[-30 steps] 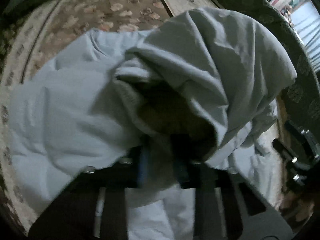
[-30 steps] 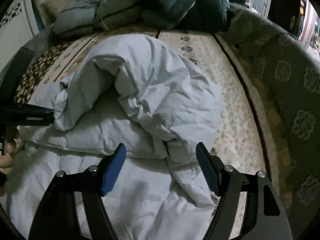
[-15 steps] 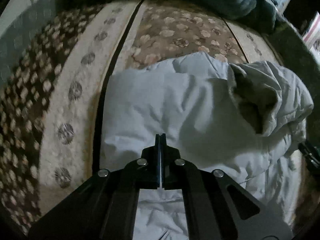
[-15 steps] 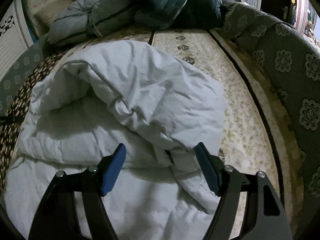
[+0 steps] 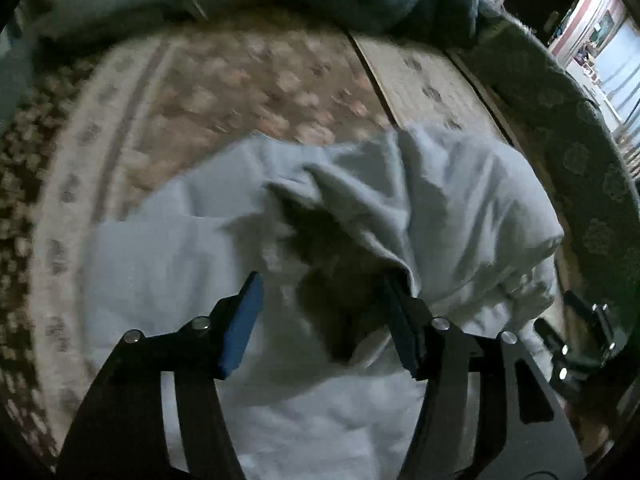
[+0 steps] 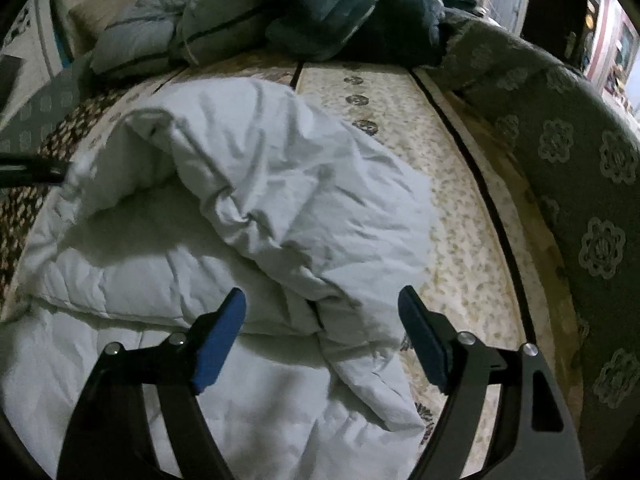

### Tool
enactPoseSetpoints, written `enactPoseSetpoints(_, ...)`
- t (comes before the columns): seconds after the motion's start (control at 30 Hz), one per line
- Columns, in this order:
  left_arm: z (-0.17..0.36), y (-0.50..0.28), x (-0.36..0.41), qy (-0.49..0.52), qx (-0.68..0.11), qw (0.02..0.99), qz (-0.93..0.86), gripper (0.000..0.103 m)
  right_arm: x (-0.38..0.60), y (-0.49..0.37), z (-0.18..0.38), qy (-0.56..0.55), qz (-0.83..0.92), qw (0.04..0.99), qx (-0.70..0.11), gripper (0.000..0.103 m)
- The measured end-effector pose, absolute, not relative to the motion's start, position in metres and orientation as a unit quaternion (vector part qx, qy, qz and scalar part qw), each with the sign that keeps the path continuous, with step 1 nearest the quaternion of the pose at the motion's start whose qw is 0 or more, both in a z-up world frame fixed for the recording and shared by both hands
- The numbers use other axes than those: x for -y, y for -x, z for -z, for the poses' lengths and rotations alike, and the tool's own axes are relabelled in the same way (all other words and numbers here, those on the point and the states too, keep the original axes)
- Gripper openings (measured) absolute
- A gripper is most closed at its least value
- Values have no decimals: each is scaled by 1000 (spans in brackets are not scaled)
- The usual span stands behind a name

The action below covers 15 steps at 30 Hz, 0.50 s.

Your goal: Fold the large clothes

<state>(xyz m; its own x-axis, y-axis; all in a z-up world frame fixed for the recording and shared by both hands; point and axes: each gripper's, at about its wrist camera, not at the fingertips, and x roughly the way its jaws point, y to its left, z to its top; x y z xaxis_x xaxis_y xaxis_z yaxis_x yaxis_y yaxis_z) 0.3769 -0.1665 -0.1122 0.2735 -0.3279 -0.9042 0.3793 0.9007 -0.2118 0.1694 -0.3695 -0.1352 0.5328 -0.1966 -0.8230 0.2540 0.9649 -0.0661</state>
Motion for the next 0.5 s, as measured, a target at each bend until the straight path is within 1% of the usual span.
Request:
enactPoseSetpoints(0.03,118,-379,174,-23,-573,788,223,52,372,-168,135,-35,128,875,-466,79)
enactPoseSetpoints(0.1,121,-379,179,-22,-575,787,221,52,377,-163,134,-38,129,875,-465,79)
enactPoseSetpoints(0.13,120,-376,179,-23,-572,790,221,50,378,-162,134,-38,130,875,-465,80)
enactPoseSetpoints(0.17,121,-374,182,-26,-570,790,224,47,380,-160,135,-38,131,875,-465,82)
enactPoseSetpoints(0.2,124,-374,183,-26,-575,784,231,38,383,-159,138,-43,134,873,-467,82)
enactPoseSetpoints(0.23,130,-376,188,-25,-581,780,232,36,385,-159,140,-48,134,872,-469,82)
enactPoseSetpoints(0.3,132,-377,186,-13,-590,775,225,37,388,-157,142,-59,133,870,-470,82)
enactPoseSetpoints(0.37,118,-373,177,-1,-576,787,219,46,387,-155,141,-56,129,873,-467,82)
enactPoseSetpoints(0.4,112,-369,173,-2,-569,794,214,63,386,-155,141,-49,131,874,-466,82)
enactPoseSetpoints(0.43,104,-363,166,-4,-557,803,210,77,386,-155,141,-46,133,873,-466,82)
enactPoseSetpoints(0.5,90,-353,165,-9,-536,817,213,83,388,-158,142,-49,134,873,-467,82)
